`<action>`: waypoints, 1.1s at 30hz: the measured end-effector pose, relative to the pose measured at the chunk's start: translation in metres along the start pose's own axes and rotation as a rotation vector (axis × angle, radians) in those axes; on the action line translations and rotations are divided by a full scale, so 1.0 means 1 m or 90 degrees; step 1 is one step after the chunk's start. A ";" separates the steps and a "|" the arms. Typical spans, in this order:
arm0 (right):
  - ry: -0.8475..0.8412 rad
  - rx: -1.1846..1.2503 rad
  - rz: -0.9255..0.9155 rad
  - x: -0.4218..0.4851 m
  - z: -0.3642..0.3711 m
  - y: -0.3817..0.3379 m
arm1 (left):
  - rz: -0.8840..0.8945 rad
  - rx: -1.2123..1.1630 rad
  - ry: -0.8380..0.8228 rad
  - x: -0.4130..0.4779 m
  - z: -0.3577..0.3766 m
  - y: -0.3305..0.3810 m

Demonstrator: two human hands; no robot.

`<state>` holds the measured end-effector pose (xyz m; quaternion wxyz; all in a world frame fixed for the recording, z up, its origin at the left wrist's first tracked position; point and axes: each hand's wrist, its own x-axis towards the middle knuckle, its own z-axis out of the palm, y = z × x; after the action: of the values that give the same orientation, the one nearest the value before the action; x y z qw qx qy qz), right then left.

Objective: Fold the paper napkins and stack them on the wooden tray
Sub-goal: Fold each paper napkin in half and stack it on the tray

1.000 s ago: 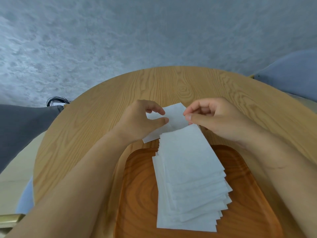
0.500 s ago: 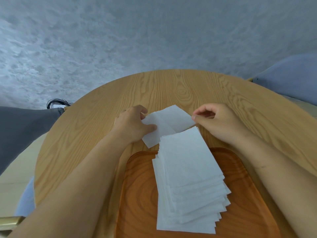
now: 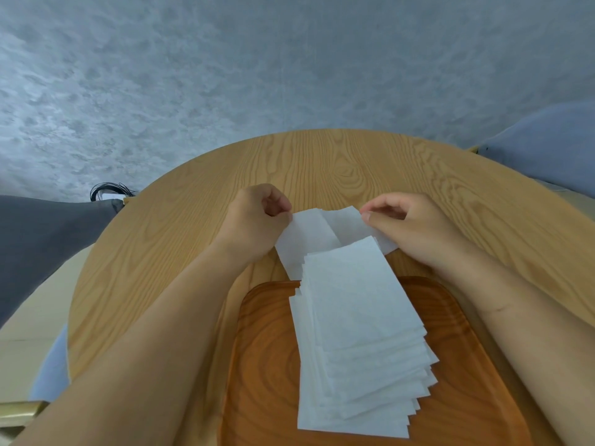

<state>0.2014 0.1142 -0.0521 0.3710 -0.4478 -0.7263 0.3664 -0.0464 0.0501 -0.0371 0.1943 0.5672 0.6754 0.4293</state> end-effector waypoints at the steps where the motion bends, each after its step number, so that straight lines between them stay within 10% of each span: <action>1: -0.015 0.006 -0.005 -0.001 0.000 -0.002 | 0.012 -0.024 0.015 -0.001 0.001 0.002; 15: -0.152 0.371 -0.027 -0.006 0.002 -0.025 | 0.121 -0.179 0.088 -0.007 0.011 0.019; 25: -0.165 0.226 -0.019 -0.012 0.001 -0.028 | 0.111 -0.202 0.095 -0.010 0.008 0.025; 33: -0.163 0.391 -0.088 -0.009 -0.005 -0.031 | -0.094 -0.294 -0.068 -0.012 0.000 0.026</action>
<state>0.1968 0.0968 -0.0246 0.4181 -0.2149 -0.6515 0.5954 -0.0271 0.0390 -0.0186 0.3855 0.4786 0.5877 0.5263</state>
